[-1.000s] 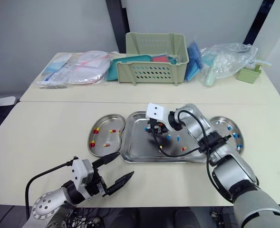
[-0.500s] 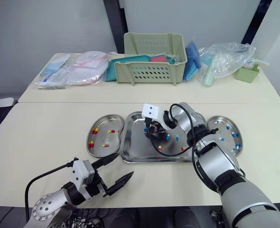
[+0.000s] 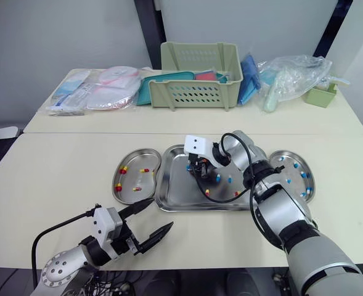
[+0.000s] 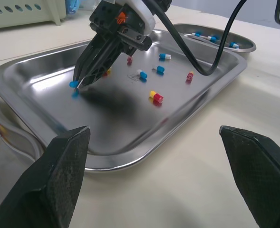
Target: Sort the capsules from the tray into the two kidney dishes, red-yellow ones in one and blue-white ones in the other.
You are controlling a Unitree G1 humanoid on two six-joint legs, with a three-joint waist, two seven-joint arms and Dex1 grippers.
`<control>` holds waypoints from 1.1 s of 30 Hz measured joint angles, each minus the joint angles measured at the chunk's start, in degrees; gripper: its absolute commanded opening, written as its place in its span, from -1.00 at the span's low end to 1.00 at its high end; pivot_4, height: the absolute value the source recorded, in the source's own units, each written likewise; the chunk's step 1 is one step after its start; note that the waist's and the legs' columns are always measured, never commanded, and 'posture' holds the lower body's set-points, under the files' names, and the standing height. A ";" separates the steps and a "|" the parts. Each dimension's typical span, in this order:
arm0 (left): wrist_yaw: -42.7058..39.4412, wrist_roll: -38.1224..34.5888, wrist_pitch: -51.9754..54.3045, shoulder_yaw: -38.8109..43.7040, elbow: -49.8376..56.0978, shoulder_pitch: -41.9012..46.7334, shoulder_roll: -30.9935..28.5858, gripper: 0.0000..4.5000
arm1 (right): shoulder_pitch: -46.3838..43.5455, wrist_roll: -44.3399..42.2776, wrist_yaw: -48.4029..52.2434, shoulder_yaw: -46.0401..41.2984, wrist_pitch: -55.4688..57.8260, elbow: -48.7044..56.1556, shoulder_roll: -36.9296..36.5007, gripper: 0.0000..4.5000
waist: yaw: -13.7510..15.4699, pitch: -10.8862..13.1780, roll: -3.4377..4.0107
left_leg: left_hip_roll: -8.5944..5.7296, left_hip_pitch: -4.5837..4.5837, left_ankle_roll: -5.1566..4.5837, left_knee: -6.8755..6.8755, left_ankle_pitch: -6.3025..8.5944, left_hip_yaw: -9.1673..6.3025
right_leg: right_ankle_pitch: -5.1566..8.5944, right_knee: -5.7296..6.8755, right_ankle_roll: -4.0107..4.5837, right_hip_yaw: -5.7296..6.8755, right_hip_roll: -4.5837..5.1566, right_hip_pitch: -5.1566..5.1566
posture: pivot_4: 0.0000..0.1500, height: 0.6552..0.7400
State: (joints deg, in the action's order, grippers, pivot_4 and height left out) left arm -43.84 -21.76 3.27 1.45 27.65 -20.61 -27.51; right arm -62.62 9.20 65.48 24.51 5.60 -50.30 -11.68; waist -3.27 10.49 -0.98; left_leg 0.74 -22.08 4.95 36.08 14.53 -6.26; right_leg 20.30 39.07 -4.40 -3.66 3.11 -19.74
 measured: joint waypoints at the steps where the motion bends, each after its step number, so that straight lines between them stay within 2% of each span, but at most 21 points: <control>1: -0.46 -0.16 0.05 0.00 0.00 0.13 -0.42 1.00 | 1.34 -0.55 0.53 -0.37 1.22 3.15 -0.77 -0.98 | 0.03 0.01 0.01 | 0.00 -0.03 0.00 0.00 0.00 0.01 | 0.00 0.00 0.00 -0.01 0.00 -0.03 | 1.00 1.00; 4: -2.11 -0.90 -0.09 0.02 0.06 0.92 -1.52 1.00 | 6.70 -2.63 1.96 -2.11 7.17 17.69 -4.61 -0.98 | 0.23 0.02 0.03 | 0.00 -0.18 0.00 0.01 0.00 -0.06 | 0.00 -0.01 0.00 0.05 0.01 -0.10 | 1.00 1.00; 8: -6.26 -2.53 -2.02 0.14 -0.31 1.81 -2.76 1.00 | 18.87 -8.37 2.59 -7.51 22.31 48.65 -12.38 -0.98 | 0.86 0.01 0.03 | -0.01 -0.69 0.01 0.08 -0.01 -0.10 | 0.00 -0.03 -0.01 0.09 0.03 -0.50 | 1.00 1.00; 11: -8.47 -3.67 -3.31 0.13 -0.72 3.14 -2.92 1.00 | 25.19 -11.36 0.58 -11.92 31.24 62.93 -16.37 -0.98 | 1.08 0.01 0.04 | -0.01 -0.68 0.00 0.08 0.00 -0.12 | 0.00 -0.02 0.00 0.11 0.02 -0.49 | 1.00 1.00; 14: -10.90 -5.10 -3.67 0.02 -1.60 3.58 -3.34 1.00 | 34.74 -14.65 -2.40 -20.28 40.71 75.84 -22.27 -0.98 | 1.51 0.01 0.03 | -0.04 -0.70 0.00 0.08 0.00 -0.08 | 0.00 -0.07 -0.01 0.09 0.03 -0.46 | 1.00 1.00; 18: -12.74 -6.44 -2.44 0.01 -2.77 4.76 -4.21 1.00 | 44.83 -17.43 -6.02 -31.85 47.38 84.16 -27.20 -0.98 | 1.56 0.01 0.03 | -0.04 -0.67 -0.01 0.08 0.00 -0.08 | 0.00 -0.05 -0.01 0.11 0.01 -0.42 | 1.00 1.00; 24: -16.44 -7.56 -4.27 -0.74 -5.12 6.54 -3.52 1.00 | 57.69 -19.44 -8.79 -44.24 45.77 85.71 -31.25 -0.98 | 1.48 -0.01 0.06 | -0.03 -0.61 -0.02 0.07 0.00 0.01 | -0.01 -0.05 -0.01 0.06 0.01 -0.37 | 1.00 1.00; 27: -18.21 -7.71 -5.83 -0.88 -6.56 7.41 -3.02 1.00 | 61.70 -19.55 -10.73 -48.94 44.19 83.78 -31.46 -0.98 | 1.44 -0.01 0.06 | -0.04 -0.57 -0.02 0.09 0.00 0.03 | -0.01 -0.05 -0.01 0.04 0.01 -0.33 | 1.00 1.00; 33: -19.28 -7.90 -7.31 -1.01 -7.92 8.22 -1.90 1.00 | 64.09 -22.60 -15.46 -54.10 47.01 81.24 -29.78 -0.98 | 1.37 -0.02 0.07 | -0.03 -0.51 -0.02 0.08 0.00 0.04 | -0.01 -0.05 -0.01 0.02 0.00 -0.27 | 1.00 1.00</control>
State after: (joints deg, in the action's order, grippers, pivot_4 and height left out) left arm -63.12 -29.66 -4.04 0.44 19.73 -12.39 -29.41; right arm 1.47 -13.40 50.03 -29.59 52.61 30.94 -41.46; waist -1.90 10.47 -0.91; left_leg 0.71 -22.58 4.94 36.16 14.52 -6.22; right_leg 20.29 39.01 -4.41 -3.64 3.11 -20.01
